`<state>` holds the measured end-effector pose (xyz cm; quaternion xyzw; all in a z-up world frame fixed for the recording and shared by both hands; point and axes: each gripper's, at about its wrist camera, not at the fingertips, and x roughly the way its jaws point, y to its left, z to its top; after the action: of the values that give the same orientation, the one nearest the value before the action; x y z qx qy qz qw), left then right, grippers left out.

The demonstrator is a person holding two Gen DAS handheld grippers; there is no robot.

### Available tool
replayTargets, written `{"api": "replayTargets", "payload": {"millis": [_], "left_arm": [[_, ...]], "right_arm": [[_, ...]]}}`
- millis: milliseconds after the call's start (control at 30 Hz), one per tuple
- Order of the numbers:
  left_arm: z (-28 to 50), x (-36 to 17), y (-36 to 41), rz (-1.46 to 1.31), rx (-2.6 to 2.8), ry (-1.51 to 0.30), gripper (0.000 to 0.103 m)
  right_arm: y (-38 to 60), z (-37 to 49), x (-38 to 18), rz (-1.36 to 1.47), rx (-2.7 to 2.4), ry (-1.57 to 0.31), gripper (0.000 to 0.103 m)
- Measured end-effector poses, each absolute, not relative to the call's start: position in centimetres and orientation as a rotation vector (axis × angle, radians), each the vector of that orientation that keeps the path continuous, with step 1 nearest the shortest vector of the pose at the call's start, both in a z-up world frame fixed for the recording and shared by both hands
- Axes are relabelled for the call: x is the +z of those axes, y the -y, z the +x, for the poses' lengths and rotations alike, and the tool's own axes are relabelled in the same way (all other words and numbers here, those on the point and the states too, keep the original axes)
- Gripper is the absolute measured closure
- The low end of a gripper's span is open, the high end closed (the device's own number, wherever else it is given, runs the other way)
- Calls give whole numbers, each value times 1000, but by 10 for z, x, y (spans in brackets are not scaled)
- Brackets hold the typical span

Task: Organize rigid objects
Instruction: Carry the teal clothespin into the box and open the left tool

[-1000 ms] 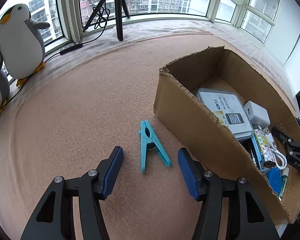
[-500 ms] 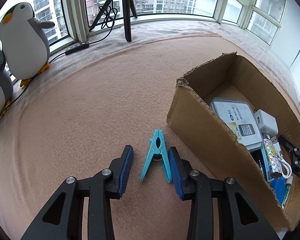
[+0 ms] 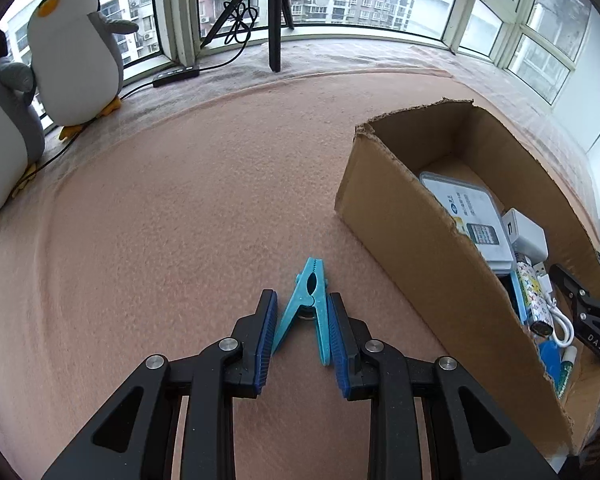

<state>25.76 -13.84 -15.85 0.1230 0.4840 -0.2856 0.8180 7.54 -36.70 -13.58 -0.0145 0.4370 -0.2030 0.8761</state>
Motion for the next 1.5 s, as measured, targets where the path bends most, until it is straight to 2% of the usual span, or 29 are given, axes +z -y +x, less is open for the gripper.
{"api": "replayTargets", "payload": {"millis": [533, 767, 1233, 1500], "left_arm": [[158, -155, 102, 164, -422, -1030, 76], [129, -146, 87, 31, -399, -1018, 76], [103, -87, 98, 25, -469, -911, 77], [109, -66, 133, 39, -545, -885, 77]], "right_arm": [[366, 75, -135, -29, -415, -905, 39], [365, 75, -135, -29, -406, -904, 35], [363, 76, -135, -33, -406, -906, 35], [363, 78, -136, -39, -406, -910, 35]]}}
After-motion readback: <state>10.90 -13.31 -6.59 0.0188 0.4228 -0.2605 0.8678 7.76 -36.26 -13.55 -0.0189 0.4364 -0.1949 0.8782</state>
